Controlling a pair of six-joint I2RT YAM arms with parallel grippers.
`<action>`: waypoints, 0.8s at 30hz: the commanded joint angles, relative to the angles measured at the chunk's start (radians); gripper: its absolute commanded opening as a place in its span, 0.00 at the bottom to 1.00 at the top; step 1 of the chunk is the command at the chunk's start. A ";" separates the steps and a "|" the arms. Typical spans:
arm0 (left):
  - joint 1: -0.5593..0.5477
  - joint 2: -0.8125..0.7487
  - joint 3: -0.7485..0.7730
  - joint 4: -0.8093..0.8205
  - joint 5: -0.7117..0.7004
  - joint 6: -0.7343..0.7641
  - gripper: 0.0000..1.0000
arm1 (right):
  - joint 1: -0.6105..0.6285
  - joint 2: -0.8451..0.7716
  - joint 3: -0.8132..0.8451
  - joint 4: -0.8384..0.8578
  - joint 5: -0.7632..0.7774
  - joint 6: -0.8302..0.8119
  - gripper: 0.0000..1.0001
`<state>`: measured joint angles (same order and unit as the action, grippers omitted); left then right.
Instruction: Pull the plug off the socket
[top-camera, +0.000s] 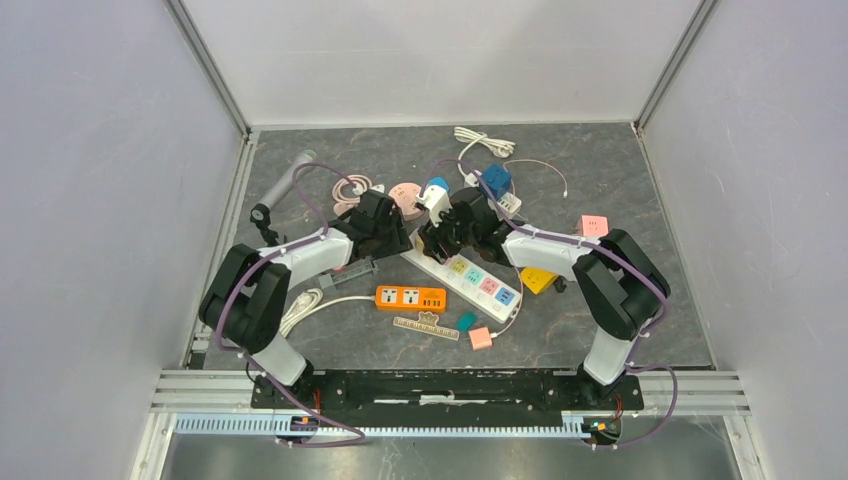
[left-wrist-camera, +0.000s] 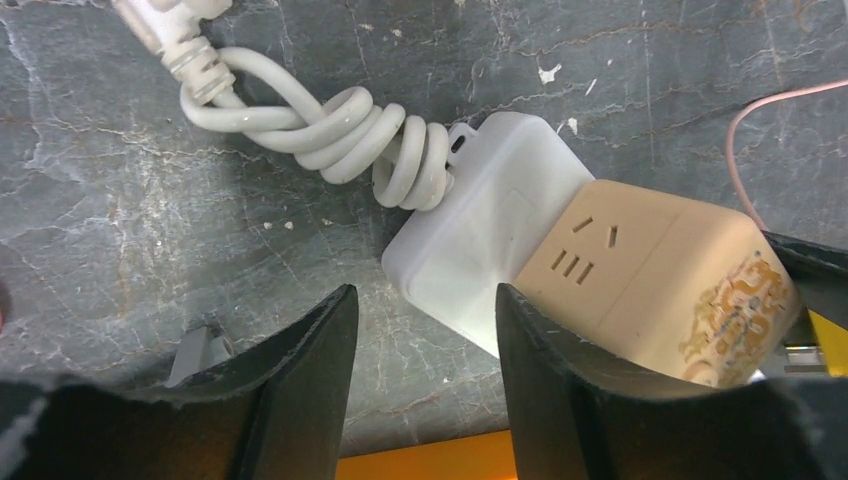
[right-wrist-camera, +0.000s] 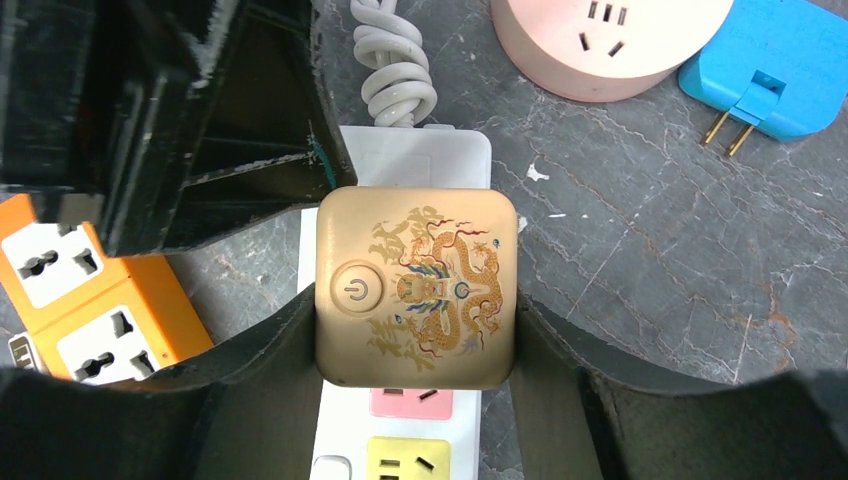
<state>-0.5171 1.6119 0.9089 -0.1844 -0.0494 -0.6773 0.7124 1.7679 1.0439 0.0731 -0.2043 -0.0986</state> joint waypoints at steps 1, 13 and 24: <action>0.002 0.030 -0.009 0.048 0.010 -0.002 0.56 | 0.002 -0.055 -0.016 0.052 -0.056 0.001 0.00; 0.001 0.079 -0.089 0.028 0.003 -0.005 0.37 | -0.028 -0.075 -0.024 0.156 -0.156 0.214 0.00; 0.002 0.104 -0.116 0.021 0.017 -0.016 0.33 | 0.044 -0.124 -0.005 0.101 -0.002 0.055 0.00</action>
<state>-0.5114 1.6428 0.8486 -0.0368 -0.0193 -0.6949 0.7338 1.7374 1.0111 0.0940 -0.1459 -0.0395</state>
